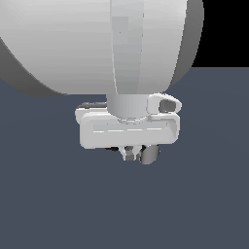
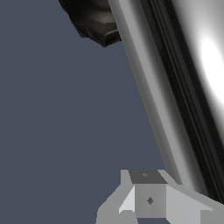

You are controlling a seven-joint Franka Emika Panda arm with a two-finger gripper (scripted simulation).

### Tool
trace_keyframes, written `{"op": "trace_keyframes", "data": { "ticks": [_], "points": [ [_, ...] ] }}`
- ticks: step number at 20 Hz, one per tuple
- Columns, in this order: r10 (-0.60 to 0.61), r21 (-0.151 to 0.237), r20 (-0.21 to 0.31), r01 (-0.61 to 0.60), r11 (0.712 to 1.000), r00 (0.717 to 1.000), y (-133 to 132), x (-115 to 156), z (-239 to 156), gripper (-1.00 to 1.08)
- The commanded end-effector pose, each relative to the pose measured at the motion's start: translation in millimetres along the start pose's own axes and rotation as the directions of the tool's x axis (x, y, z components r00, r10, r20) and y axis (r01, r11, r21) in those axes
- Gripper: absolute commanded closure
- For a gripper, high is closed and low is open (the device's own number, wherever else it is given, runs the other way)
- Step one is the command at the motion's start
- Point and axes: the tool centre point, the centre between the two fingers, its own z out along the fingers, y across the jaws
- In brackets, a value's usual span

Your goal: Turn on the faucet by rotating a designated handle.

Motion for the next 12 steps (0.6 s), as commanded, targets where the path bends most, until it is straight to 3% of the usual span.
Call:
{"op": "trace_keyframes", "data": {
  "ticks": [1,12],
  "points": [
    [0.005,-0.001,-0.010,-0.005,1.000,1.000,16,8,1,1.08],
    [0.005,-0.002,-0.010,-0.005,1.000,1.000,68,12,0,1.08]
  ]
}}
